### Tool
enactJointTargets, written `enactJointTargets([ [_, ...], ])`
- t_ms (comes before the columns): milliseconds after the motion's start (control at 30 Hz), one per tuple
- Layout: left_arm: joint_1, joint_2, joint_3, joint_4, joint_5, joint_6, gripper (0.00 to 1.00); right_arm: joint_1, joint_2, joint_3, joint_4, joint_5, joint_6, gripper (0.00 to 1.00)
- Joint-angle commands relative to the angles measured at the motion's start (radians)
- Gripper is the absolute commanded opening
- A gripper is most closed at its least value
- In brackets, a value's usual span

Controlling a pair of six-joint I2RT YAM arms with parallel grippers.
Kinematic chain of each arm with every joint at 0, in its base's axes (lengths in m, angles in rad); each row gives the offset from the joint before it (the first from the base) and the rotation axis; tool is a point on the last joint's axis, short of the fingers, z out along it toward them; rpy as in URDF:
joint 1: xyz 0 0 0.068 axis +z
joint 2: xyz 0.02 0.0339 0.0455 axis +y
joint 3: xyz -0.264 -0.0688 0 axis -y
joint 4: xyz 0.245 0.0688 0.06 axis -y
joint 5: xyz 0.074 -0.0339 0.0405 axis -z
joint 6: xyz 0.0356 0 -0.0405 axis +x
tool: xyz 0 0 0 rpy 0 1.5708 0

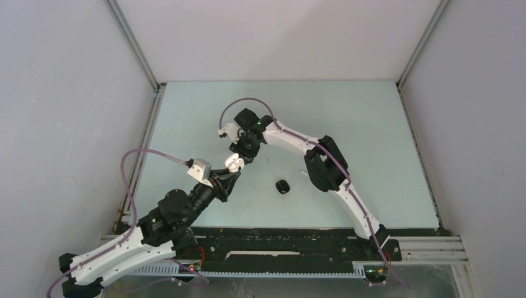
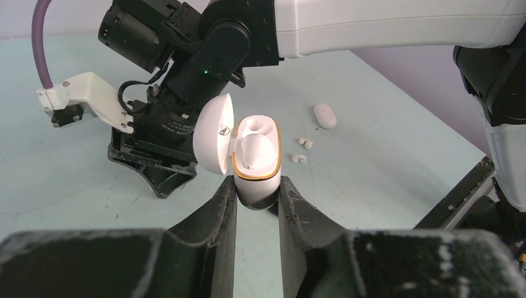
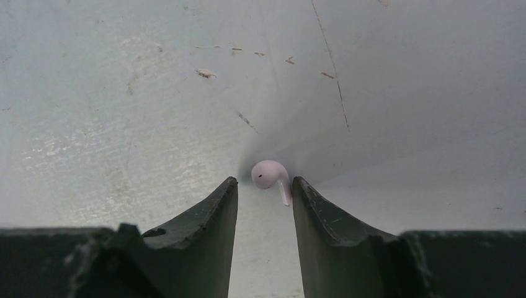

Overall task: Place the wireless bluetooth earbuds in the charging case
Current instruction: Pick up the earbud from the center of the board.

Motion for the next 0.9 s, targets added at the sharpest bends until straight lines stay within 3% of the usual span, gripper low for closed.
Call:
enactJointTargets([
  [0, 0.005, 0.002, 0.006, 0.049, 0.011, -0.015, 0.0, 0.013, -0.01, -0.007, 0.002, 0.052, 0.011, 0.41],
  [633, 0.005, 0.016, -0.004, 0.065, 0.025, -0.029, 0.0, 0.023, 0.008, -0.025, 0.035, 0.113, -0.054, 0.41],
  [867, 0.005, 0.029, -0.004, 0.098, 0.031, -0.031, 0.0, 0.025, 0.008, -0.035, 0.032, 0.142, -0.074, 0.33],
])
